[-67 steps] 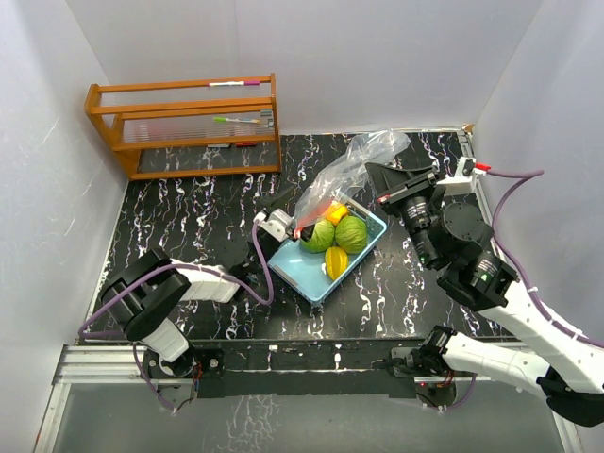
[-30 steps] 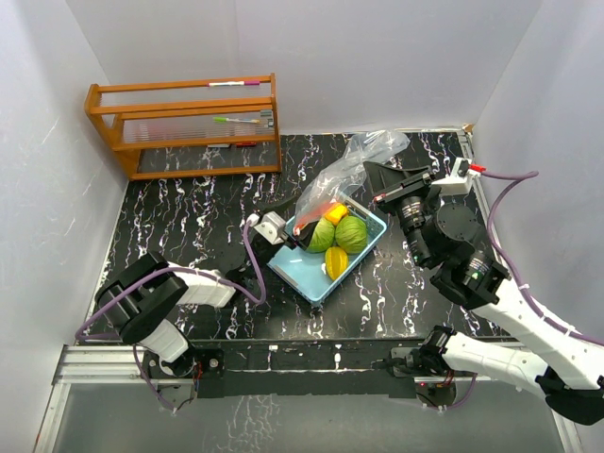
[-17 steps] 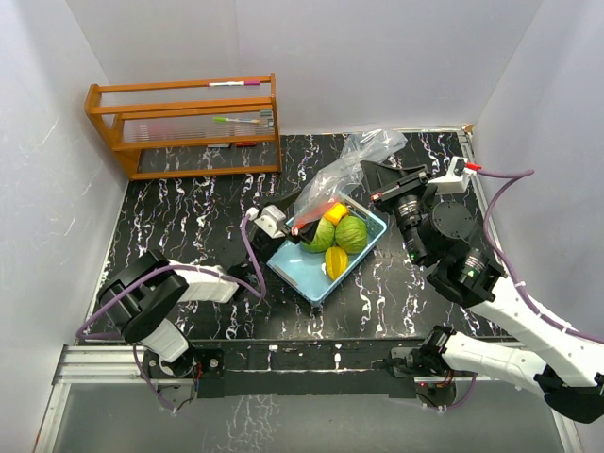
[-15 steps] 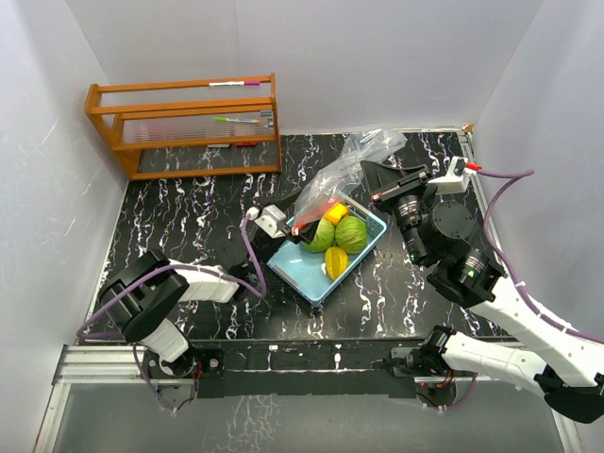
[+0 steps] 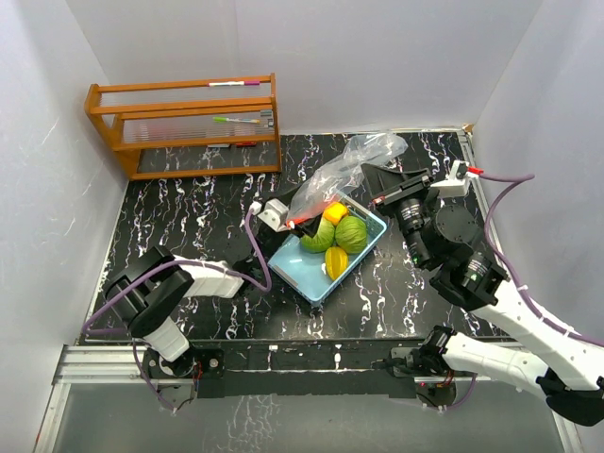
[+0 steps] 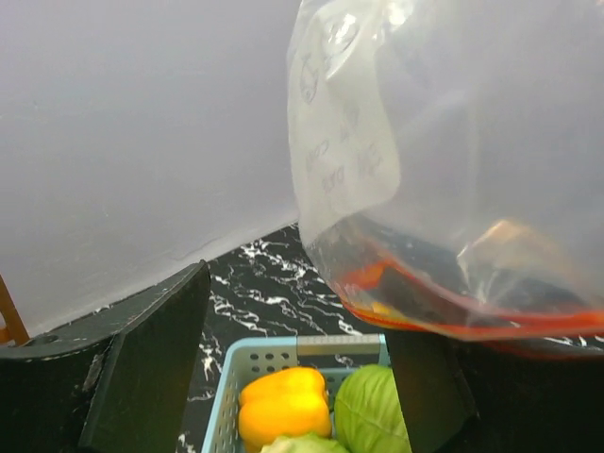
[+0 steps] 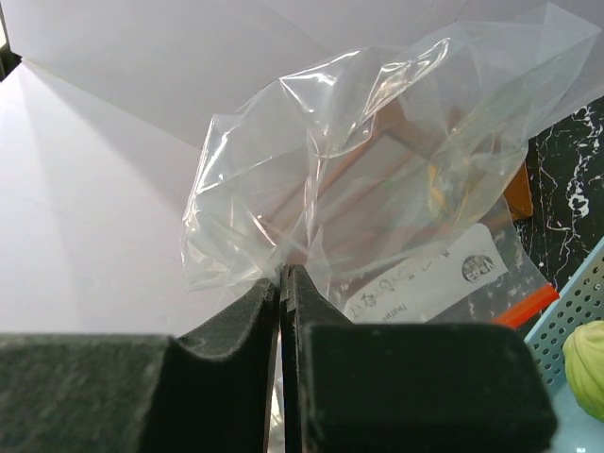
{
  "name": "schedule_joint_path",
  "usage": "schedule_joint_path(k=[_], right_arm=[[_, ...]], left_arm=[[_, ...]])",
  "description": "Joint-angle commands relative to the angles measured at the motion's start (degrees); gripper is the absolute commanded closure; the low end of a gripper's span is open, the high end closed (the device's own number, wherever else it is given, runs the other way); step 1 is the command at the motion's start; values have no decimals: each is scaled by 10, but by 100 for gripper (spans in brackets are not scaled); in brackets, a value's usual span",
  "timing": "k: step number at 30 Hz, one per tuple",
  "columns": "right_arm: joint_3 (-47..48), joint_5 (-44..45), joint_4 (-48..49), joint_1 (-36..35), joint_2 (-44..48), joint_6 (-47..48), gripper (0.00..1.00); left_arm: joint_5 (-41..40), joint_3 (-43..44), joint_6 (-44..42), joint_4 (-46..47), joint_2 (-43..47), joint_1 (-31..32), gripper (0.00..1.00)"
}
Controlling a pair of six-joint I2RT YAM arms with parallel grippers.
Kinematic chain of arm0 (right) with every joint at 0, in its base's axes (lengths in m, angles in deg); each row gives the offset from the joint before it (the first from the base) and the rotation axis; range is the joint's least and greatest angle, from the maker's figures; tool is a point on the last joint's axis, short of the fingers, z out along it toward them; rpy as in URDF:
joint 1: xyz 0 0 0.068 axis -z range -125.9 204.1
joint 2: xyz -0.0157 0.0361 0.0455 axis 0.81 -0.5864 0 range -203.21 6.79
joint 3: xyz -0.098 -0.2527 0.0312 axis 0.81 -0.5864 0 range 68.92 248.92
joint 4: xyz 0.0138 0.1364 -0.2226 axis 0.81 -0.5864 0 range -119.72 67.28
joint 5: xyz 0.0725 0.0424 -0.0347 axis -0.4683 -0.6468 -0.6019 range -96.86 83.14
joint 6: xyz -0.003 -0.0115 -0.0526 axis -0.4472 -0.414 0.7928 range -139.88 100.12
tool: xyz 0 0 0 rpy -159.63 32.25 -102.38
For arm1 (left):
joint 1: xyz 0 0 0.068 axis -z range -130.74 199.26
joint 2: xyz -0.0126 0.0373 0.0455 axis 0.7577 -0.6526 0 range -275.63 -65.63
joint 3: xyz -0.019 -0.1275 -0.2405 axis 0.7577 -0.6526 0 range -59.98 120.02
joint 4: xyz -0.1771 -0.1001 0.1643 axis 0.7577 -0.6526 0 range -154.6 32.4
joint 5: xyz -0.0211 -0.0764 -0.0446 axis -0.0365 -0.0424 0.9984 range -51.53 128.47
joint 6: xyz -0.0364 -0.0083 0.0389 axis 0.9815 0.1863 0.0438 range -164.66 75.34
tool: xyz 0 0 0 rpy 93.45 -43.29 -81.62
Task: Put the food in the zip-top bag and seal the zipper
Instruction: Adjust the zipper on the food storage bag.
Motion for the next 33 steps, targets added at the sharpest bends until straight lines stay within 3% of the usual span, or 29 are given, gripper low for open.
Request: schedule_joint_path(k=[1,6,8,12,17,21,25,30,31,33], right_arm=[[-13,-6,6,-2,15,-26,92],[-22,-6,-8,-2,20,-38,92],[-24,-2,-15,-2,25,-41,92],[-30,9,-30,-2,40,-45,92],[-34,21,-55,-2,54,-53,92],[-40,39,-69,-2,63,-56,92],[-42,60,-101,-2,68,-58,92],[-55,76,-127,-2,72,-66,92],[-57,78,-129,-2,71,-66,90],[-52,77,-146,-2,63,-54,61]], left_arm=[[-9,40,1,109,-3,3,29],[-8,48,4,109,-3,3,31],[-9,43,1,109,2,3,36],[-29,27,-11,109,17,3,54],[-35,16,-38,109,31,3,70],[-28,9,-42,109,45,3,100],[-44,-12,-21,99,79,3,100],[-41,-25,-4,-11,149,3,100],[-33,-26,-3,-21,159,3,100],[-10,-30,-1,-35,173,3,100]])
